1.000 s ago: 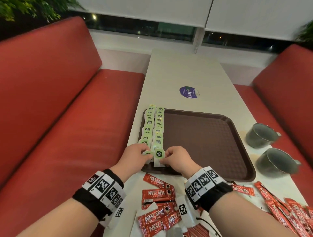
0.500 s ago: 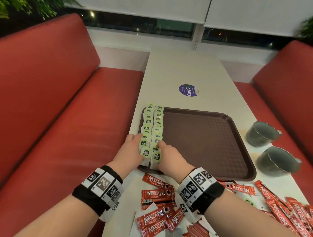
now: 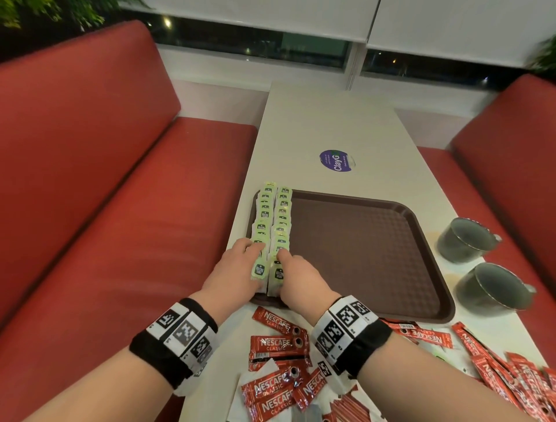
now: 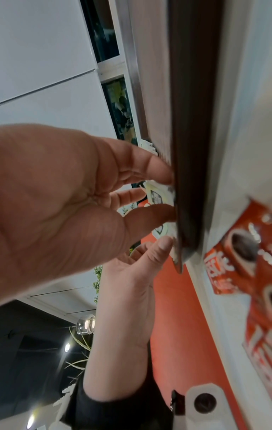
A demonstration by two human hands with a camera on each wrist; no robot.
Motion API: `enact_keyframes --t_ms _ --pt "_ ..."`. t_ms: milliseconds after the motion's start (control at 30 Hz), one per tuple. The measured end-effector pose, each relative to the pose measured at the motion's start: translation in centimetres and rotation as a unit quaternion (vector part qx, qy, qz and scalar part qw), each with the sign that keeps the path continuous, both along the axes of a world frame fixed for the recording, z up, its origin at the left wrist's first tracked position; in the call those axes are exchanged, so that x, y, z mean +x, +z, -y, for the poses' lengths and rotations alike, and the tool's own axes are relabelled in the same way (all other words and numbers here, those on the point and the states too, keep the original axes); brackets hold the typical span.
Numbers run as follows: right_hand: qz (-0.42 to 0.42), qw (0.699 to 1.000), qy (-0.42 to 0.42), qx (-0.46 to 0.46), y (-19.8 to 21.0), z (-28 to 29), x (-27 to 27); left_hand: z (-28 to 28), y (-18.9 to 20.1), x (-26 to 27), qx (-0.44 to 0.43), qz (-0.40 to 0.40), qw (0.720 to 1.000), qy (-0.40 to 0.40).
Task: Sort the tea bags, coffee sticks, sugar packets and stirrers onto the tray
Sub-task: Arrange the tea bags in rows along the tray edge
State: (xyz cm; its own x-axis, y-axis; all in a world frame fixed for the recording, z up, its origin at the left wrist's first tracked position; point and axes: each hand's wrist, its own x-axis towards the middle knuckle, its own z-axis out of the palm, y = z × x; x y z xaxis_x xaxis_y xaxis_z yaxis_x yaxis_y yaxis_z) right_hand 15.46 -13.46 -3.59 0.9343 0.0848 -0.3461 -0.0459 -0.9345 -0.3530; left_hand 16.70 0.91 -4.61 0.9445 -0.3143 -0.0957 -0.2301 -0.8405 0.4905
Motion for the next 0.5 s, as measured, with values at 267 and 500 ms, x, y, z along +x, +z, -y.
enact_keyframes --t_ms 267,500 --pt "-0.013 1.0 0.009 -0.023 -0.16 -0.18 0.38 0.28 -0.43 0.61 0.084 0.013 0.996 -0.031" --pt "-0.014 0.999 0.013 -0.029 0.07 -0.13 0.94 0.47 -0.67 0.75 0.085 0.01 0.996 -0.013"
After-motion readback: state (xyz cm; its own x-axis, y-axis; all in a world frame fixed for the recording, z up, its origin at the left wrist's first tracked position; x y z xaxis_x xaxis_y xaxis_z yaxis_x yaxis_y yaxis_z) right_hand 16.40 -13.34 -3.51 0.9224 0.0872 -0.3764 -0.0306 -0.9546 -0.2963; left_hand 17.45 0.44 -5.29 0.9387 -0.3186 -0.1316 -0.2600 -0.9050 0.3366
